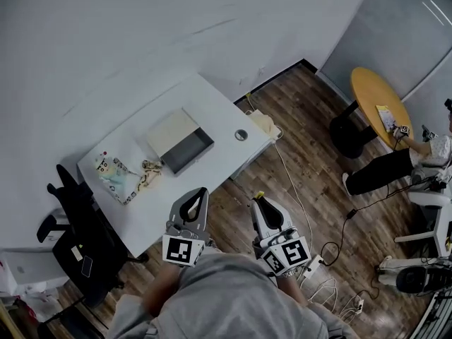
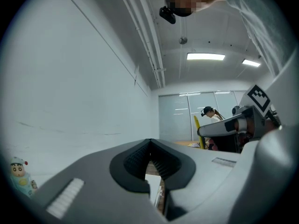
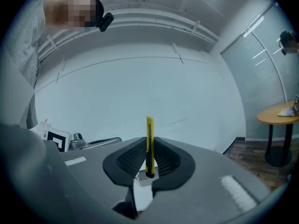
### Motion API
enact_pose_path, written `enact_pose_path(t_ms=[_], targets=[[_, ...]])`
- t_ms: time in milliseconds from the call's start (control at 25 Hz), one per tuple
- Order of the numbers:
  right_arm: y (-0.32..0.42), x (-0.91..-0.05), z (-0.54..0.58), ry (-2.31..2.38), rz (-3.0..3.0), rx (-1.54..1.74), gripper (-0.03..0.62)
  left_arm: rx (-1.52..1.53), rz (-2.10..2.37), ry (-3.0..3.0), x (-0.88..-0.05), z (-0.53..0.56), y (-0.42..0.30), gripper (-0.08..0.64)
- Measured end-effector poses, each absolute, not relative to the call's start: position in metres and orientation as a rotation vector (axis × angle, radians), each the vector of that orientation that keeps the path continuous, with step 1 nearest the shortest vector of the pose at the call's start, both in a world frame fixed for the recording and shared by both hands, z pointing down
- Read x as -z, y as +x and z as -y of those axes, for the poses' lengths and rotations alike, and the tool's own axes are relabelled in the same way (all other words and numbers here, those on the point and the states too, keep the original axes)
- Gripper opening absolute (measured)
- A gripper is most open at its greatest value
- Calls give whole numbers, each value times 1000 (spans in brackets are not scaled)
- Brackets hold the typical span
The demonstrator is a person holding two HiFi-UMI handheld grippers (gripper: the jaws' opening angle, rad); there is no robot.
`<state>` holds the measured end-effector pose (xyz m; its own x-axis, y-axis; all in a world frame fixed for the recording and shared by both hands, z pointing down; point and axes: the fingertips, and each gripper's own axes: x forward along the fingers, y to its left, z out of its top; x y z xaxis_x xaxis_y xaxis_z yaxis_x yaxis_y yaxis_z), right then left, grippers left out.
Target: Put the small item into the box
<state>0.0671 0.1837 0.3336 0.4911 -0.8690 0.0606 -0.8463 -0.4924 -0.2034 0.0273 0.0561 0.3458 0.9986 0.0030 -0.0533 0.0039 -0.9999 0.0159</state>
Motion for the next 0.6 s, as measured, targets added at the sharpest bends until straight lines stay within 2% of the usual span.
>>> enact_pose_path(t_ms=[400, 600], targets=[[74, -341, -136, -2523, -1610, 257, 66, 110, 137, 3131, -347, -11, 20, 3], [77, -343, -115, -2472, -1690, 267, 65, 27, 209, 3122, -352, 1, 11, 3]])
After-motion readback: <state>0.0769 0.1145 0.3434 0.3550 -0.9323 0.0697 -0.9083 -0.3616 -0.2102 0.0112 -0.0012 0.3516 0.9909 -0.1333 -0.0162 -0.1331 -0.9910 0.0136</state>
